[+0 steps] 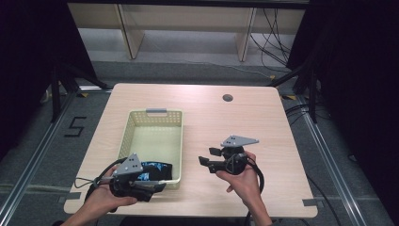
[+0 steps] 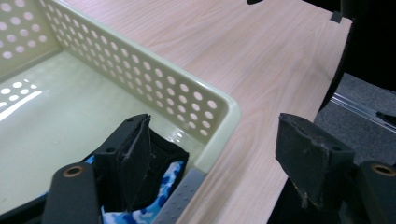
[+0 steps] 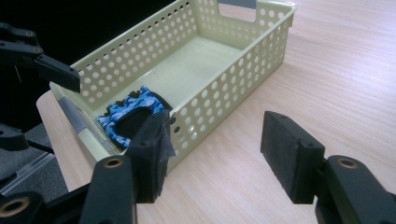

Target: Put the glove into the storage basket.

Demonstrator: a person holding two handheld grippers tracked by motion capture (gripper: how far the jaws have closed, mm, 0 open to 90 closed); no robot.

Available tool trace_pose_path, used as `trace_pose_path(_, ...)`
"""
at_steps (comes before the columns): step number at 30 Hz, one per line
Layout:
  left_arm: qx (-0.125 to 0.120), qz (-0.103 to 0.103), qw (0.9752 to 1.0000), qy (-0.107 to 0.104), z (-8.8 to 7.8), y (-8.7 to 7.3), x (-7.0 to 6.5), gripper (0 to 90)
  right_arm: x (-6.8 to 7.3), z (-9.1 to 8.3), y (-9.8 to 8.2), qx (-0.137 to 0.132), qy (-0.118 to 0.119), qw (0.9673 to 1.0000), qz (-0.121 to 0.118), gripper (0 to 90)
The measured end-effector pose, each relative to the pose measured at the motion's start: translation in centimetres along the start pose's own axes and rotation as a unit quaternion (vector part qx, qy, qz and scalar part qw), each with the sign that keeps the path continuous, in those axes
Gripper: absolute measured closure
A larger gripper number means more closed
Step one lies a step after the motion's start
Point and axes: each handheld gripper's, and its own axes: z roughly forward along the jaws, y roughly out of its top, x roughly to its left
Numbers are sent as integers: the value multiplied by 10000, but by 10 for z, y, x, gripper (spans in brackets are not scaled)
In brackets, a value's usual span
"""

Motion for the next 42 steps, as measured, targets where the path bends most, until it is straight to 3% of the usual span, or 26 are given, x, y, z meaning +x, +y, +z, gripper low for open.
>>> trace_pose_path(2,-6,69,10000,-30,2,0,0,252,0,-2,-1,-3,30,9999,143,409)
trace_pose_path(3,-40,-44,10000,-13,4,-1,-2,247,-1,-3,-2,-39,30,9999,122,401)
trace_pose_path(4,-65,-16,10000,-23,4,-1,-2,243,1,-5,-3,-38,10,9998,208,398)
trace_pose_path(5,-54,64,9999,-77,5,-1,0,240,-2,-5,-3,-57,42,9999,90,396)
trace_pose_path(7,-100,47,9999,-50,6,-3,-1,233,0,-7,-4,-31,35,9998,173,390)
trace_pose_path(8,-144,25,9999,-55,7,-4,-1,231,-1,-7,-4,-35,30,10000,77,388)
trace_pose_path(9,-40,106,9999,-69,7,-4,0,229,0,-7,-6,-46,12,9999,138,386)
trace_pose_path(10,-148,-47,9998,-79,9,-5,-2,225,-2,-7,-6,-48,26,10000,66,384)
trace_pose_path(17,-173,-49,9997,-179,10,-9,-4,211,-1,-12,-11,-8,-1,9998,198,371)
trace_pose_path(18,-182,-37,9997,-166,10,-9,-5,211,-3,-12,-12,-68,-17,10000,50,371)
trace_pose_path(19,-196,-37,9996,-178,11,-9,-5,210,-1,-13,-12,-28,-6,9998,182,370)
trace_pose_path(21,-218,-83,9995,-211,12,-10,-5,208,-4,-14,-13,-50,-25,10000,9,366)
trace_pose_path(23,-259,-66,9994,-228,13,-11,-5,205,-1,-15,-14,-48,-2,9998,218,362)
trace_pose_path(27,-246,-92,9994,-215,12,-10,-6,200,-5,-16,-15,-84,6,10000,40,349)
trace_pose_path(32,-300,-133,9991,-287,12,-11,-8,185,-4,-19,-18,-93,-60,9996,248,317)
trace_pose_path(34,-277,-120,9992,-255,12,-12,-9,184,-7,-19,-19,-105,7,9999,127,307)
trace_pose_path(38,-326,-95,9990,-284,13,-13,-11,182,-5,-20,-22,-108,-35,9997,228,271)
trace_pose_path(39,-329,-60,9990,-304,13,-13,-11,182,-6,-21,-22,-131,-79,9998,84,263)
trace_pose_path(42,-349,-14,9988,-351,14,-14,-14,181,-3,-22,-24,-85,-44,9998,171,257)
